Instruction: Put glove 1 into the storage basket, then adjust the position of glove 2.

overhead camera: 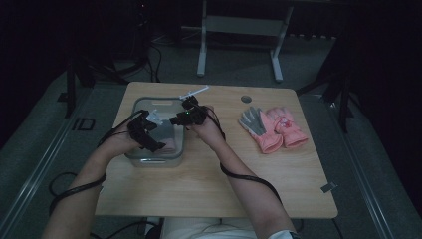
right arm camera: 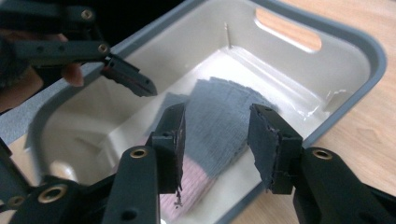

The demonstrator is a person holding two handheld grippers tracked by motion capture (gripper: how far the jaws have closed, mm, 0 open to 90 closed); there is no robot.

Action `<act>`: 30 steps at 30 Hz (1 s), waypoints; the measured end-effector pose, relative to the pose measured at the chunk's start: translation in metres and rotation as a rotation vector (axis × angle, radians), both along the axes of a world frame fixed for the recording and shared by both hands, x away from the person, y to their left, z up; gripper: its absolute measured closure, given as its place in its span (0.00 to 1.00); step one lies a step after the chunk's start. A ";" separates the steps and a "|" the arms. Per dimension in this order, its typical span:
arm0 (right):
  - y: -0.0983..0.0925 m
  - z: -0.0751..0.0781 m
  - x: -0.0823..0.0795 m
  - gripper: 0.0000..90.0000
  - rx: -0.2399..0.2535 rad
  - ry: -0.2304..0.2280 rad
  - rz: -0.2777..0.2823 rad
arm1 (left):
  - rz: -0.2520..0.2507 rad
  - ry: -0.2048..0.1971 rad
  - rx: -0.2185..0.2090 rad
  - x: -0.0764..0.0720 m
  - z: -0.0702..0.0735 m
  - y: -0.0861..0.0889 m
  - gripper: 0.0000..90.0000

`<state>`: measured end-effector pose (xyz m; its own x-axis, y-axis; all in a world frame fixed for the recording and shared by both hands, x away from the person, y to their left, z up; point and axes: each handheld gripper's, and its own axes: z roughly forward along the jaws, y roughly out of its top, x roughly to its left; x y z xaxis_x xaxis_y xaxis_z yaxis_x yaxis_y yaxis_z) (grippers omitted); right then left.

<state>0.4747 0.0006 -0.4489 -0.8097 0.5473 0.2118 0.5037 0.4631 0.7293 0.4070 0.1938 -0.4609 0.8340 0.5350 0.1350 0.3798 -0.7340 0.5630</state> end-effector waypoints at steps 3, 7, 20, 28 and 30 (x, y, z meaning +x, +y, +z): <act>-0.011 0.008 -0.009 0.65 0.019 -0.021 0.012 | 0.004 -0.005 -0.058 -0.009 0.006 -0.010 0.07; -0.028 0.013 -0.018 0.65 0.010 -0.052 0.020 | 0.009 -0.008 -0.111 -0.018 0.011 -0.023 0.03; -0.118 0.014 -0.034 0.66 -0.037 -0.174 -0.038 | -0.004 -0.068 -0.284 -0.052 0.012 -0.068 0.02; -0.182 0.013 -0.030 0.67 -0.061 -0.212 -0.119 | -0.019 -0.075 -0.252 -0.073 0.000 -0.102 0.01; -0.196 0.012 -0.028 0.68 -0.069 -0.214 -0.143 | -0.022 -0.083 -0.262 -0.078 -0.001 -0.108 0.01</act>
